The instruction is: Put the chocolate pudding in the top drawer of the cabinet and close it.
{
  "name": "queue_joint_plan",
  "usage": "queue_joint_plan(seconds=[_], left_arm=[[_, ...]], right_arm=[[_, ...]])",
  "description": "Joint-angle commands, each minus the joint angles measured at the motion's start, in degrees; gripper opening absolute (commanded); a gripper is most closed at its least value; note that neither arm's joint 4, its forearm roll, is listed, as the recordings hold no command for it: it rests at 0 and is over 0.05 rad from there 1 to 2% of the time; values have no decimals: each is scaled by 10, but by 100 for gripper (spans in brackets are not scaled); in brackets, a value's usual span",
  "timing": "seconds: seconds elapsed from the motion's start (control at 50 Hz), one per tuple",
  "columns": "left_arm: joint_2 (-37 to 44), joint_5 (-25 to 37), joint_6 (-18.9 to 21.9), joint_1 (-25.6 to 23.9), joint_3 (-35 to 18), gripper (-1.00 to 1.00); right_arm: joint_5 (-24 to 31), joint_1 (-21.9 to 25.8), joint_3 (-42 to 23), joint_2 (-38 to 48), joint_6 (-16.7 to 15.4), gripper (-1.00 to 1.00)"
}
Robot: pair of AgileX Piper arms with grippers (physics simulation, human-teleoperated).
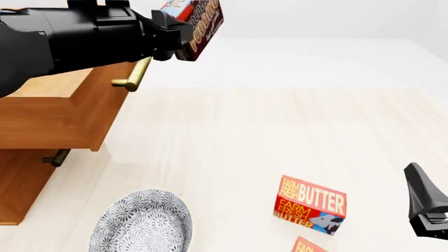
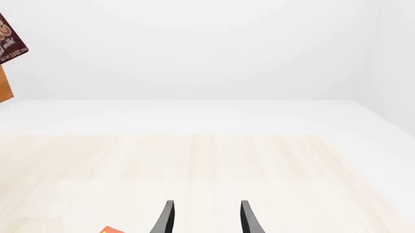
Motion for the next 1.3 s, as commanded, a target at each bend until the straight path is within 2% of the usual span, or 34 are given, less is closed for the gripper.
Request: queue_joint_plan(seconds=[0.02,0.04,0.1,0.38,0.48,0.5,0.74,1.02,1.3], left_arm=[[-14,9,22,29,-2,-100],[-15,22,24,33,-16,-100],[-22,13,33,48,-2,-100],[-35,31,56,93,-13,-100],[-39,33,47,102,-14,-100],[-35,34,58,103,-15,-100],[-47,45,70,153,-15,-100],[-55,61,70,185,-22,-100],[-90,77,72,227,-7,-100]], right_arm=[[0,0,0,0,0,100],[0,0,0,0,0,100],[0,0,0,0,0,100],[0,0,0,0,0,100],[0,0,0,0,0,100],[0,0,0,0,0,100],[0,0,0,0,0,100],[0,0,0,0,0,100],[0,0,0,0,0,100]])
